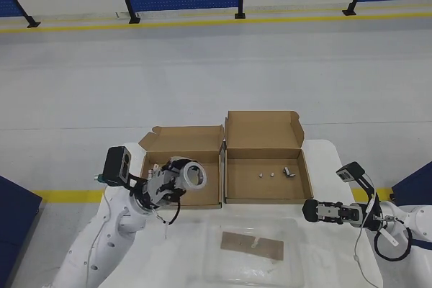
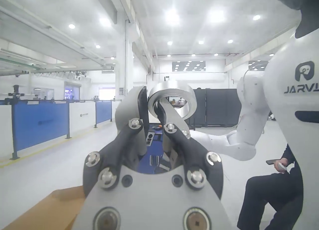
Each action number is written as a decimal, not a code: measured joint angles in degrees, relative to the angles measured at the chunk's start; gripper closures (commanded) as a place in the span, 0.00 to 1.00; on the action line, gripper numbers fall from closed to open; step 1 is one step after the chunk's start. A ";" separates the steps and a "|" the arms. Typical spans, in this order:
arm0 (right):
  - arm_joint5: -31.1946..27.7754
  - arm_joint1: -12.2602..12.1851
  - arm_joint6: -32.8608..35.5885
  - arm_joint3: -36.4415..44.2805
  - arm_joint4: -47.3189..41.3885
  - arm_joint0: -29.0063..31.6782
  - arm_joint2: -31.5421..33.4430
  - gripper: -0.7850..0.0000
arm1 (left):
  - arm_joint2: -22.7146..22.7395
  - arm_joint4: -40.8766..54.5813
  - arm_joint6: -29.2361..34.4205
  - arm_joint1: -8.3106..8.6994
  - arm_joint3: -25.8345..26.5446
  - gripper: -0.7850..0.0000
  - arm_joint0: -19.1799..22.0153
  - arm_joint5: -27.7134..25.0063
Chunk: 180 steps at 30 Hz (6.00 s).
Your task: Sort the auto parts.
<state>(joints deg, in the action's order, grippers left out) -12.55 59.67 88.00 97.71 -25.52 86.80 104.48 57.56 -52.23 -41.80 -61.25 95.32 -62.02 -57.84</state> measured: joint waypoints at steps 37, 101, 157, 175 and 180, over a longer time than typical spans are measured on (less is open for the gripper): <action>0.00 0.00 0.00 0.00 0.00 0.00 0.00 0.00 | -1.38 13.59 -2.07 -1.82 4.83 1.00 0.01 -0.16; 0.00 0.00 0.00 0.00 0.00 0.00 0.00 0.00 | 1.51 30.60 23.19 -4.78 20.70 1.00 -0.76 10.55; 0.00 0.00 0.00 0.00 0.00 0.00 0.00 0.00 | 9.51 30.97 37.15 -3.43 9.45 1.00 -11.37 9.66; 0.00 0.00 0.00 0.00 0.00 0.00 0.00 0.00 | 12.52 25.96 44.77 -3.16 4.04 1.00 -11.73 20.21; 0.00 0.00 0.00 0.00 0.00 0.00 0.00 0.00 | 13.26 26.60 48.80 -3.19 0.88 1.00 -11.24 27.14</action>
<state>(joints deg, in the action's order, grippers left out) -12.55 59.67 88.00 97.71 -25.52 86.80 104.48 70.81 -25.63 7.00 -64.45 96.20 -73.26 -30.70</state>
